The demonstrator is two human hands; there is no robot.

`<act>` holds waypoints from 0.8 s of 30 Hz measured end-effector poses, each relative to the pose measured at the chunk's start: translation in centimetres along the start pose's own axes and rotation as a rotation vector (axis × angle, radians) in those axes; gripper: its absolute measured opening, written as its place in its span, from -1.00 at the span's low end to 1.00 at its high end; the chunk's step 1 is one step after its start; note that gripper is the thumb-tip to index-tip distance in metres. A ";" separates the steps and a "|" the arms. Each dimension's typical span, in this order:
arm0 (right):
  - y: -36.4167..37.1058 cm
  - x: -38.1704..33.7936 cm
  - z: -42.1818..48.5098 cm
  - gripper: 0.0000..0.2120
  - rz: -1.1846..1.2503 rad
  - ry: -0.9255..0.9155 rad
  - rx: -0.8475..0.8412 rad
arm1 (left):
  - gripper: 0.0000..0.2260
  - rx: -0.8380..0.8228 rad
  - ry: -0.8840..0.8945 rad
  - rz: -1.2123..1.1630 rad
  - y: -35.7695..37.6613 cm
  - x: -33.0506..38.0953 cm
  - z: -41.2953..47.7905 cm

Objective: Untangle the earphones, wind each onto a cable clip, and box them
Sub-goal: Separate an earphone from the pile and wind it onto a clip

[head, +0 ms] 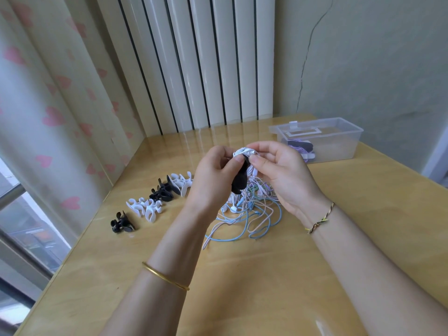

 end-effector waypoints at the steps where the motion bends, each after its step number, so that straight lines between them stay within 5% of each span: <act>1: 0.0 -0.1 0.0 -0.81 0.013 -0.002 -0.004 | -0.91 -0.001 -0.008 -0.019 0.1 0.0 0.0; 14: -1.0 -1.4 -0.5 -0.83 0.295 0.095 0.061 | -0.76 0.033 -0.073 -0.214 2.0 1.3 -0.9; 24: -3.3 -2.6 0.4 -0.87 0.282 0.064 0.242 | -0.71 0.039 -0.070 -0.266 4.7 3.3 1.0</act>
Point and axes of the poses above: each hand's wrist, its own z-axis towards the middle knuckle, its own y-axis out of the palm, x = y × z, the point moved 4 cm from there along z, towards the middle knuckle, and after that the axes turned 8 degrees about -y, right-handed, at the moved point
